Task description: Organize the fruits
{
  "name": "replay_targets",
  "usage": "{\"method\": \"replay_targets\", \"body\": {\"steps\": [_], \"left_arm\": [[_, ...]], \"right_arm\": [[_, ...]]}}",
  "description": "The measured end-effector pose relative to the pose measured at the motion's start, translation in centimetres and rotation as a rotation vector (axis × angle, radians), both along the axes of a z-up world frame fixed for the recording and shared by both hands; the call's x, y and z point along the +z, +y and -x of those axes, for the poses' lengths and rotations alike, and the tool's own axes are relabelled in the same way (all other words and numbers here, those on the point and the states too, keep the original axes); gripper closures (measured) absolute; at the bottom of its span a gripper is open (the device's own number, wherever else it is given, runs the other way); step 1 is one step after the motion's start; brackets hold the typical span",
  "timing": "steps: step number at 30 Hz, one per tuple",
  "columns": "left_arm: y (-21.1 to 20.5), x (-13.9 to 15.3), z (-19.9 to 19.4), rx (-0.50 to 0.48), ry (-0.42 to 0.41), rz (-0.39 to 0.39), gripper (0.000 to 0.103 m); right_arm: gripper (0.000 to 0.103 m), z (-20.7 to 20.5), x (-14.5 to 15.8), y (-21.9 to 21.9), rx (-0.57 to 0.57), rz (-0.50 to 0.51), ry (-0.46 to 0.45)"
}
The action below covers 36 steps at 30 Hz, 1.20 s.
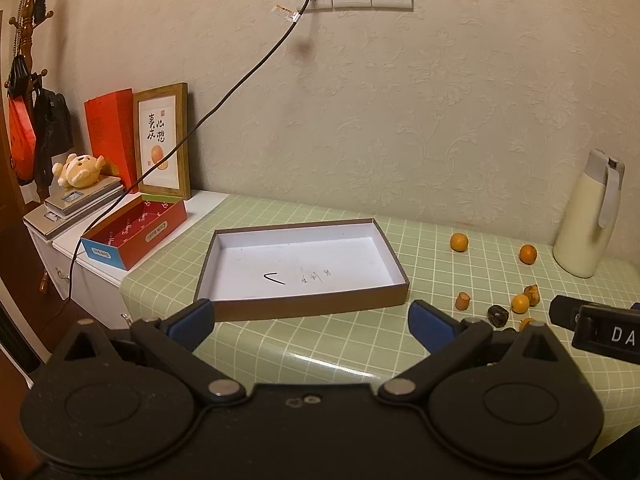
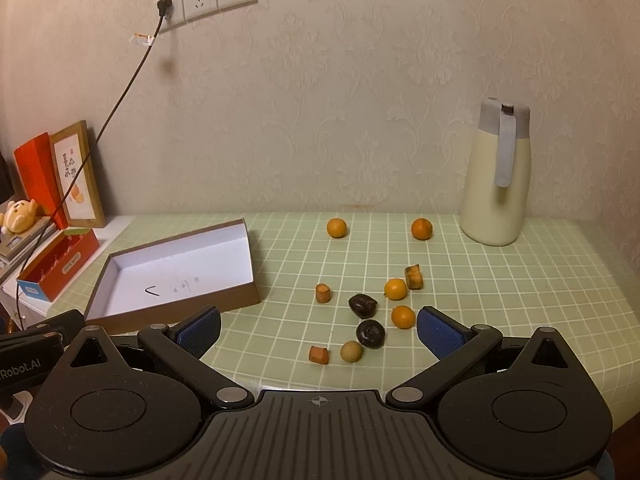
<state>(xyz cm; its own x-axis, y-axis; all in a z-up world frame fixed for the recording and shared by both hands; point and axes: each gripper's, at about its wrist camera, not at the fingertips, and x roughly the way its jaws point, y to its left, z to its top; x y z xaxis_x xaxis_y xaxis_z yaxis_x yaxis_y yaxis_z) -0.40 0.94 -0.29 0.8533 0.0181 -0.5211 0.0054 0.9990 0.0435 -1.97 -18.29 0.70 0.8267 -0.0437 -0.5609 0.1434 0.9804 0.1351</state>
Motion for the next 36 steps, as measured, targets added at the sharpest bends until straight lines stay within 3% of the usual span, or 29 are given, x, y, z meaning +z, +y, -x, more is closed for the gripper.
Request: {"method": "replay_targets", "body": {"steps": [36], "left_arm": [[0.19, -0.4, -0.06, 0.004, 0.01, 0.001, 0.006]], "right_arm": [[0.0, -0.15, -0.24, 0.19, 0.005, -0.008, 0.004]]}}
